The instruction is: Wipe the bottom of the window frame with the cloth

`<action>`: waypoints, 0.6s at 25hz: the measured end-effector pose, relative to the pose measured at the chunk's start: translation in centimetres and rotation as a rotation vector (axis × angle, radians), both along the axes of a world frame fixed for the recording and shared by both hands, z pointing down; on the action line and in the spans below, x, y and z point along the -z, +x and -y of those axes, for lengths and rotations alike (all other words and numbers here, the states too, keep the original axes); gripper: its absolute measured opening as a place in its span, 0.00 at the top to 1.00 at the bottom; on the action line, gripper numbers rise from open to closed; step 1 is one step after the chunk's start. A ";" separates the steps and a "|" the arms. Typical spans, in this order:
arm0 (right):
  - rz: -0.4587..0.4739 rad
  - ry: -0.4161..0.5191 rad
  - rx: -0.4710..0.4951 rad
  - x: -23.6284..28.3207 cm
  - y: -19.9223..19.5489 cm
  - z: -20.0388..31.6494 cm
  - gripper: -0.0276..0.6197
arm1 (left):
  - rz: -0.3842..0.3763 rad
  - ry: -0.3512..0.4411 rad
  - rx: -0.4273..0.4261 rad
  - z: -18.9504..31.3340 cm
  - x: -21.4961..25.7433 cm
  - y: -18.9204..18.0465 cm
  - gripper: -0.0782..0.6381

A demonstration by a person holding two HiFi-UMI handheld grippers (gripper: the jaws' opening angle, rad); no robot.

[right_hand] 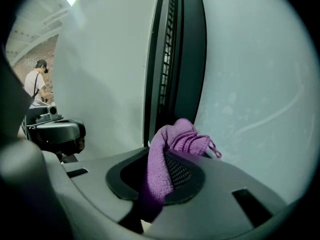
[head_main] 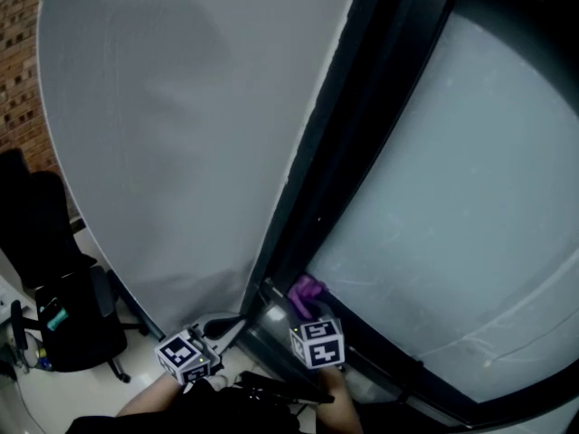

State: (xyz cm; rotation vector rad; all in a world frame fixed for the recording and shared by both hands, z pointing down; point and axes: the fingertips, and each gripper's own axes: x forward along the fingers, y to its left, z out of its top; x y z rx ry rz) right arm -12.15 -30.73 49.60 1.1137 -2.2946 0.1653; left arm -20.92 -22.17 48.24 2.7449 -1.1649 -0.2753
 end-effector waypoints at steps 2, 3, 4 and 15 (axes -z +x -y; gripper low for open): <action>0.017 -0.005 0.023 0.0 0.0 -0.6 0.86 | 0.001 -0.006 0.000 -0.5 0.1 0.2 0.89; 0.019 -0.009 0.031 0.0 0.1 -0.8 0.86 | 0.005 -0.006 0.000 -0.6 0.2 0.4 0.89; 0.021 -0.015 0.037 -0.1 0.3 -1.0 0.86 | 0.012 -0.002 0.004 -0.8 0.2 0.5 0.89; 0.233 -0.032 0.141 1.7 1.8 -8.3 0.86 | 0.056 -0.001 0.037 -3.3 0.3 1.2 0.89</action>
